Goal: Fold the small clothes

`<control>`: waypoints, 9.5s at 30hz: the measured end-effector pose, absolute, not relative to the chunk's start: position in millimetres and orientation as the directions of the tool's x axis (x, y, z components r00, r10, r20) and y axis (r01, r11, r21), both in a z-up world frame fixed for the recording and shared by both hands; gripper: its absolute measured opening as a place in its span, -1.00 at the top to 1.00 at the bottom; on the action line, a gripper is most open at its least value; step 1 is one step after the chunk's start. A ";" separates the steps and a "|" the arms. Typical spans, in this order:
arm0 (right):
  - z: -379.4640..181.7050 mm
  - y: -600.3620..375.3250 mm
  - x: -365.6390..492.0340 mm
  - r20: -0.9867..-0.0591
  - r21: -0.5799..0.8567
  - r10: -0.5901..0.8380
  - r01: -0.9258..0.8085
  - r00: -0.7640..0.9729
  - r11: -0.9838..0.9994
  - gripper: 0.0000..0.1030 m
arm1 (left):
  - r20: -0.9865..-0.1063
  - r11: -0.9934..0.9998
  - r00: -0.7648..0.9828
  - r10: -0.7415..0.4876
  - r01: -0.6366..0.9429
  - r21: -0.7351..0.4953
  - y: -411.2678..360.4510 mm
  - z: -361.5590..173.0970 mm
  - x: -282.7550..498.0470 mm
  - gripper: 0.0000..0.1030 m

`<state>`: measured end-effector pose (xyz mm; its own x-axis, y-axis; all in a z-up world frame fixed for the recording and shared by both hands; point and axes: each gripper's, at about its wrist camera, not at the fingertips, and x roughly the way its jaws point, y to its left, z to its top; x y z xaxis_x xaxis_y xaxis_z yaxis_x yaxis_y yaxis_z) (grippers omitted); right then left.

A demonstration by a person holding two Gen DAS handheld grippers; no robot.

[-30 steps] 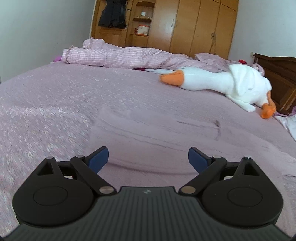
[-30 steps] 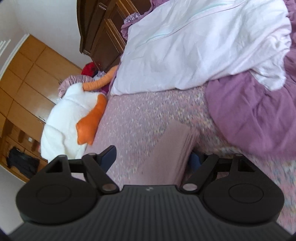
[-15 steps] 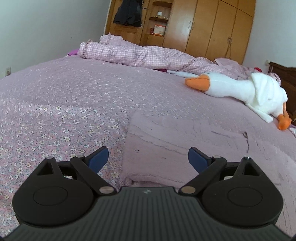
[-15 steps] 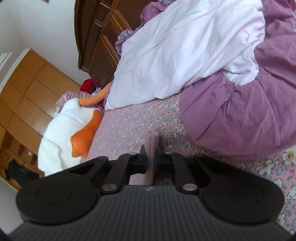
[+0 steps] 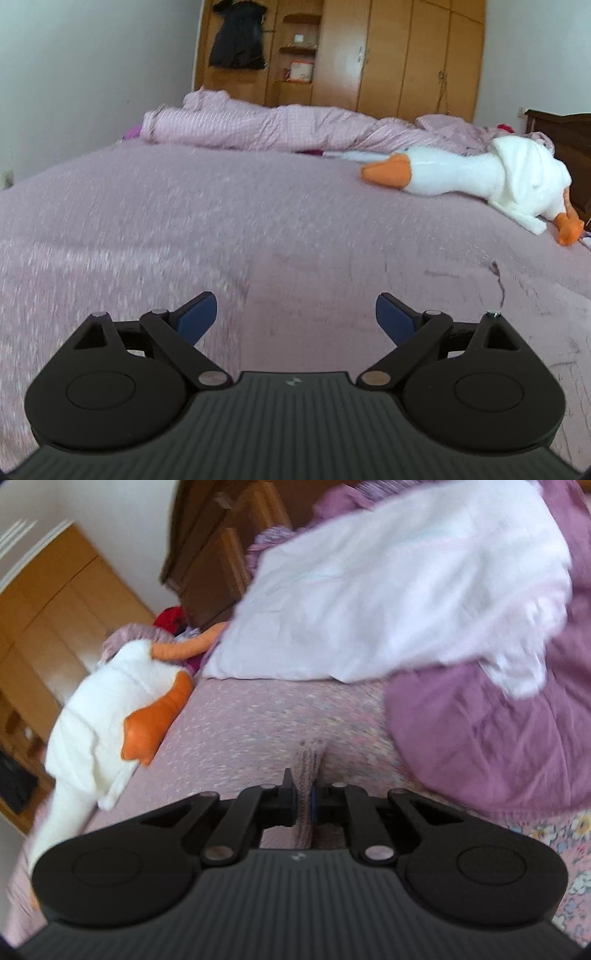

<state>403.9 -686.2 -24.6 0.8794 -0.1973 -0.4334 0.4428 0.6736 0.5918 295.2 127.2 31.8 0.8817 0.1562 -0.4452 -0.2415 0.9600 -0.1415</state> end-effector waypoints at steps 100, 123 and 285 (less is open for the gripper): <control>197.9 -121.8 391.5 -0.199 -0.111 0.307 -0.333 0.931 0.936 0.80 | -0.433 0.970 0.900 0.057 -0.153 -0.190 145.7 74.8 275.7 -0.88; 36.9 -12.1 347.6 -0.338 -0.118 0.472 -0.534 0.815 0.837 0.76 | -0.482 0.964 0.869 0.115 -0.215 -0.156 165.6 65.4 281.9 -0.88; -12.6 -422.0 146.8 -0.289 0.877 0.746 -0.146 0.600 0.457 0.78 | -0.407 0.660 0.829 -0.384 -0.062 -0.748 154.4 -53.0 59.5 0.82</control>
<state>146.8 -422.0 -12.6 0.6002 0.7458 -0.2889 -0.1459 0.4573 0.8773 59.5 154.4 -53.0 0.8286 -0.3842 -0.4073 -0.0617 0.6604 -0.7484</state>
